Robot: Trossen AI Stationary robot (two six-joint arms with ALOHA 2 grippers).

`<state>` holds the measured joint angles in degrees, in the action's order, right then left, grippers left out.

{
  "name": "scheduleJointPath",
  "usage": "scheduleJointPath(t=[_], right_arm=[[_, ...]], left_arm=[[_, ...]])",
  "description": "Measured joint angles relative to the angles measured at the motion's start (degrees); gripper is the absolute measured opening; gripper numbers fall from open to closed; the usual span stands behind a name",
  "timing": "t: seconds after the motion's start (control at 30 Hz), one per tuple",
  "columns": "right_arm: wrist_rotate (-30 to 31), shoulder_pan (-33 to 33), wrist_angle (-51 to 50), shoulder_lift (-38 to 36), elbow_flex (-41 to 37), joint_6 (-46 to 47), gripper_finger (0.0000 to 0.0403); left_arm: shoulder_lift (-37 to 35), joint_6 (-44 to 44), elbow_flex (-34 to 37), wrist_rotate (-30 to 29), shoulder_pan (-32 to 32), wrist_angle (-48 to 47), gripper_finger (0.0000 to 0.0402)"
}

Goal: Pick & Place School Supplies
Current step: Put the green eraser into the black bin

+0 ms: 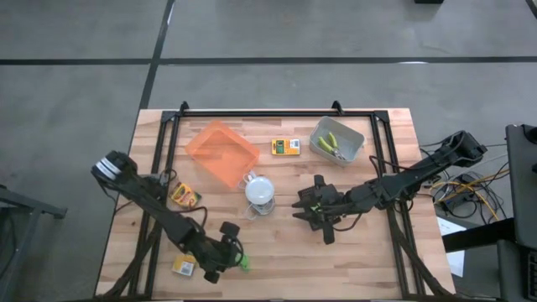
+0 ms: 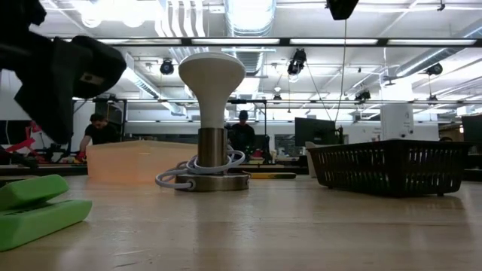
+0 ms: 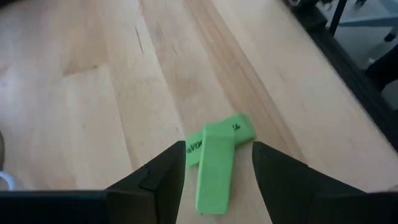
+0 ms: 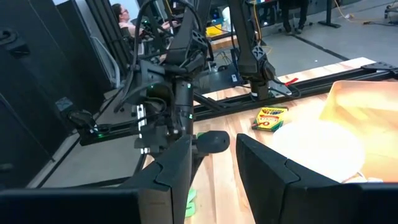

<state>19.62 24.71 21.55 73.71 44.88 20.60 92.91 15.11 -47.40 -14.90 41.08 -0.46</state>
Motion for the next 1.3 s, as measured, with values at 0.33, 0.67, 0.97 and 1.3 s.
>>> scheduleJointPath(t=[0.33,0.67,0.97,1.3], right_arm=[[0.0,0.0,-0.22,0.0,0.0,0.0,0.0123],[0.01,0.0,-0.23,0.0,0.0,-0.22,0.0123],[0.03,0.02,-0.23,0.0,0.0,-0.22,0.0123],[0.02,0.02,-0.23,0.0,0.0,-0.02,0.0123]], left_arm=[[1.39,-0.29,0.02,0.53,-0.04,-0.86,0.019],[1.39,-0.44,0.04,1.44,-0.09,-4.21,0.019],[1.39,-3.24,0.93,1.47,-0.09,-3.23,0.019],[1.39,-3.79,3.55,-2.2,-0.09,6.67,0.019]])
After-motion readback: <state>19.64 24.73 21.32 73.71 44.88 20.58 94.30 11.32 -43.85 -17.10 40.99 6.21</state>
